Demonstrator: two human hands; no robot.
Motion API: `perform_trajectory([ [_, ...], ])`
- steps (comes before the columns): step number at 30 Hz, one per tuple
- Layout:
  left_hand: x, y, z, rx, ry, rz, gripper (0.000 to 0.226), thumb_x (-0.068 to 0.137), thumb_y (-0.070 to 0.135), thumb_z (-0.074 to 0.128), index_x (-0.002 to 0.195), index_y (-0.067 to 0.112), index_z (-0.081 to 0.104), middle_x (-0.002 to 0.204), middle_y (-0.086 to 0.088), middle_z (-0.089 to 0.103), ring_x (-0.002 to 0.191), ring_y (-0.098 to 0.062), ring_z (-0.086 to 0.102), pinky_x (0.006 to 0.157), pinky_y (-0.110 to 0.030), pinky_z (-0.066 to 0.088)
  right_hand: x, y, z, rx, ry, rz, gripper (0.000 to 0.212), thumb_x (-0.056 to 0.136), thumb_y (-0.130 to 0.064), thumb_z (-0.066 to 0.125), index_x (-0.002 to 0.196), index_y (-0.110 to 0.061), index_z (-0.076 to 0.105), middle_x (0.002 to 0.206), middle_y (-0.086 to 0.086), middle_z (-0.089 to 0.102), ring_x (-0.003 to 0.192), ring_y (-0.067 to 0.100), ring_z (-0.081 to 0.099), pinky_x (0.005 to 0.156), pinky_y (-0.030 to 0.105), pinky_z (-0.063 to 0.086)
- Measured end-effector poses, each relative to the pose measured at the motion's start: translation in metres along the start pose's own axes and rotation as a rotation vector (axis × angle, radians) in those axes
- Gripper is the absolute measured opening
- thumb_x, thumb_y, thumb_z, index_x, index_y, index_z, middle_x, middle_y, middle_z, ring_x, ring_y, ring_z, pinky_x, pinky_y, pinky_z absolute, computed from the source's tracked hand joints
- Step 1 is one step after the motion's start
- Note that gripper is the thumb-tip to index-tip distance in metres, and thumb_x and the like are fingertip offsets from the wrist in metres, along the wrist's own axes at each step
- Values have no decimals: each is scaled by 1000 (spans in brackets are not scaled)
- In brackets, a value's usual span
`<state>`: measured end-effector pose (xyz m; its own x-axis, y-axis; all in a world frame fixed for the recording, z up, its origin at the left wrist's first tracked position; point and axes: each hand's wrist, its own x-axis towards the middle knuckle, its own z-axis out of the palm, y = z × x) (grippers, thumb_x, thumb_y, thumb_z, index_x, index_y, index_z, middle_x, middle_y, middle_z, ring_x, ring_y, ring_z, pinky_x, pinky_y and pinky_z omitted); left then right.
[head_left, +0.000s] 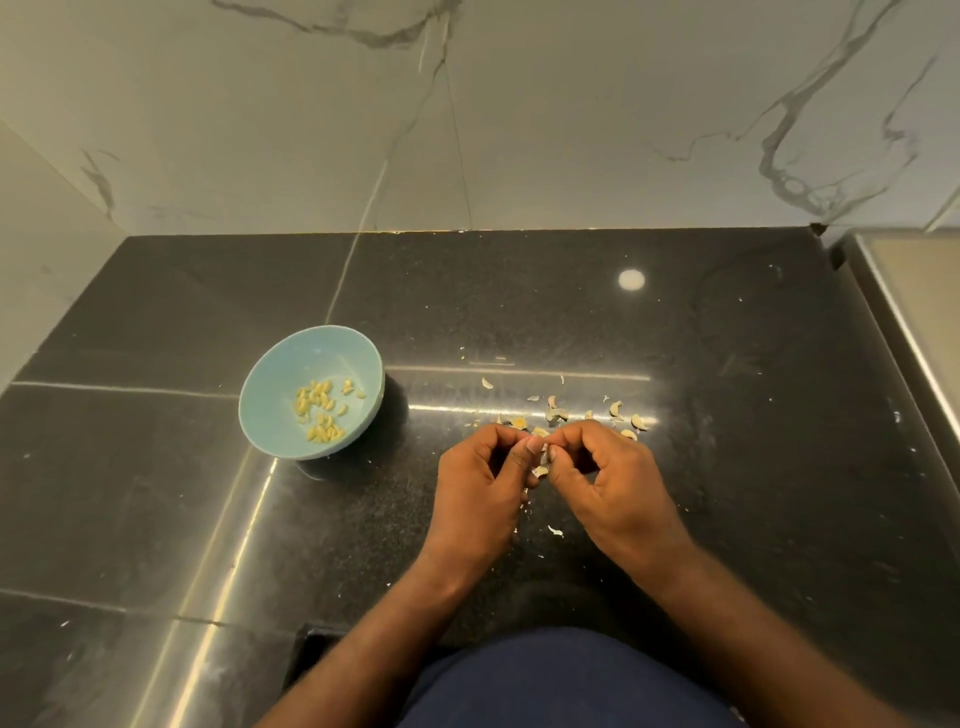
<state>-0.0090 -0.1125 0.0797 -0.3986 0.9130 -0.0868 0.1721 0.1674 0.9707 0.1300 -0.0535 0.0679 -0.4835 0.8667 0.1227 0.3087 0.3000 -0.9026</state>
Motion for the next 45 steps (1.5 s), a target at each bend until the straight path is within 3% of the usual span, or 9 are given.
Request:
perform_trajectory([
  [6,3,4,4,33,-3,94,10,96,11,63,94,19,69,82,1,72,78,-17,71,70,-32,61,5,-9,8,52,150,34,6,91,-16,69,85,-16,68,74,-4,68,68,16,67,60,40,58],
  [12,3,8,4,24,-16,79,17,96,5,61,90,18,71,77,0,70,69,-10,67,64,-22,56,5,-18,3,252,90,177,10,89,-4,70,81,-10,69,69,-2,71,58,6,65,56,19,52],
  [17,6,14,-3,-106,-78,-23,11,96,10,61,94,10,71,71,-4,70,63,-14,64,59,-23,54,10,-22,-1,431,32,258,8,90,0,68,83,-3,68,65,4,71,57,11,67,53,19,51],
  [24,8,19,-13,-560,-246,-353,21,86,25,64,85,3,66,70,-5,64,60,-9,56,55,-17,47,11,-26,-8,677,-133,407,16,95,1,57,82,-3,65,66,9,66,56,17,60,50,25,49],
  [27,2,17,-10,-588,-186,-372,20,84,24,67,87,4,67,72,-6,64,60,-10,57,55,-17,48,9,-28,-11,656,-181,406,15,95,1,56,84,-4,65,66,7,65,55,16,60,48,24,48],
  [31,-6,15,-2,-336,19,-180,28,81,28,67,95,3,68,76,-8,68,66,-15,61,61,-24,53,5,-25,-9,633,-85,434,12,95,1,57,88,-3,66,67,5,66,56,16,61,50,24,49],
  [37,-8,20,1,-172,-67,-37,18,98,12,56,106,11,71,89,-4,74,81,-16,69,73,-26,57,4,-20,-17,547,-12,360,9,95,0,59,92,-2,66,70,4,70,59,14,63,53,24,52],
  [40,-7,23,2,-178,-81,-60,20,90,24,64,104,12,72,90,-5,74,83,-15,70,73,-24,56,5,-17,-22,447,-62,283,5,94,-6,63,93,-7,67,75,4,72,63,14,66,57,25,54],
  [45,-4,23,5,-346,-7,-242,17,93,14,62,100,0,70,84,-10,72,76,-16,65,72,-27,54,9,-14,-17,480,-127,279,10,94,-1,60,87,-6,66,73,5,70,63,17,66,58,27,53],
])
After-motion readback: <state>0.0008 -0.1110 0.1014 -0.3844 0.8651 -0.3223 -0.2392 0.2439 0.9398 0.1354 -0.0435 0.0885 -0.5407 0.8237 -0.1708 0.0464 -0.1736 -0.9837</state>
